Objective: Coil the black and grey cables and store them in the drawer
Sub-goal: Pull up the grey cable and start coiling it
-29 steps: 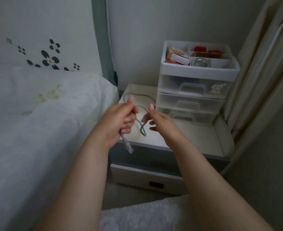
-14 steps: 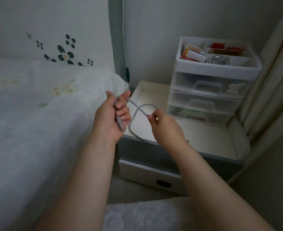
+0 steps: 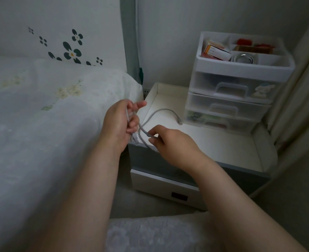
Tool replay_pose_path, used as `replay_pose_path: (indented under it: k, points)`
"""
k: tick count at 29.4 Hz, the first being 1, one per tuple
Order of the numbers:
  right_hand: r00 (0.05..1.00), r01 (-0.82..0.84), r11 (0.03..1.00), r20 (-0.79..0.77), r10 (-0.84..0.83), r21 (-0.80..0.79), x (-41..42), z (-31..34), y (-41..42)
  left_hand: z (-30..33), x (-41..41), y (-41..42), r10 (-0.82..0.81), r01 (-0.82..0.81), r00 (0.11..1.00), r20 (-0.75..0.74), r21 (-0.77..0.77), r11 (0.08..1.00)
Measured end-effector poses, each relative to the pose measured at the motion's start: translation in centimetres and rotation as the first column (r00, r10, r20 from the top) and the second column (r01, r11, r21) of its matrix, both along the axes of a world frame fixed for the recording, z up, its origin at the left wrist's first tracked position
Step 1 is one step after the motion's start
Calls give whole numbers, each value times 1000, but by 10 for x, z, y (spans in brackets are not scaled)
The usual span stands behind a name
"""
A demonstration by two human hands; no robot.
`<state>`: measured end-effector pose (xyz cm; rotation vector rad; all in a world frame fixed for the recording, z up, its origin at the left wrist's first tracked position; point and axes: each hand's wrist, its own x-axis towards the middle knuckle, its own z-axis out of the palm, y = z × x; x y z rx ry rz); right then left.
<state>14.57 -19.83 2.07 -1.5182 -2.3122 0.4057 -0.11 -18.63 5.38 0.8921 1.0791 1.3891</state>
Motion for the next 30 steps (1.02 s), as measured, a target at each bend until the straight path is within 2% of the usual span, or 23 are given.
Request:
replay_pose_path:
  k: [2,4,7,11,13,15,16,17,19,21,22,25,30]
  points:
    - [999,-41,999,0,41,27,0,0,1,-6,-1,7,0,2,999,43,-35,999]
    - [996,-87,994,-15,88,70,-2,-2,1,-11,-2,11,-62,64,998,21,-71,995]
    - [989,-139,977,-22,145,160,-4,-2,4,-17,1,13,-124,117,985,-117,-67,991]
    - [979,-119,978,-143,145,174,-1,-1,11,-17,7,10,-50,62,911,-409,15,998]
    - [971,-92,989,-209,114,115,-2,-1,12,-18,10,10,-35,63,827,-561,30,998]
    - [958,-80,996,-273,89,42,-2,1,14,-19,9,9,-16,86,632,-775,50,995]
    - [938,-100,995,-333,94,-2,-1,3,15,-20,7,10,-40,125,556,-830,36,991]
    - [906,-138,989,-411,105,-51,1,6,16,-21,3,10,-95,173,537,-838,-1,985]
    - [884,-165,983,-453,113,-76,10,10,20,-22,-2,10,-236,273,595,-768,-83,958]
    - [925,-91,995,-373,71,-37,16,10,25,-20,-4,7,-325,341,667,-670,-113,933]
    - [915,-66,997,-401,43,-43,19,10,28,-19,-4,5,-377,391,703,-603,-115,913]
    - [778,-119,985,-628,15,-125,20,8,35,-18,-7,2,-517,527,752,-409,-97,844]
    - [641,-109,979,-765,-65,-174,11,-2,38,-22,-5,4,-604,608,794,-68,65,791]
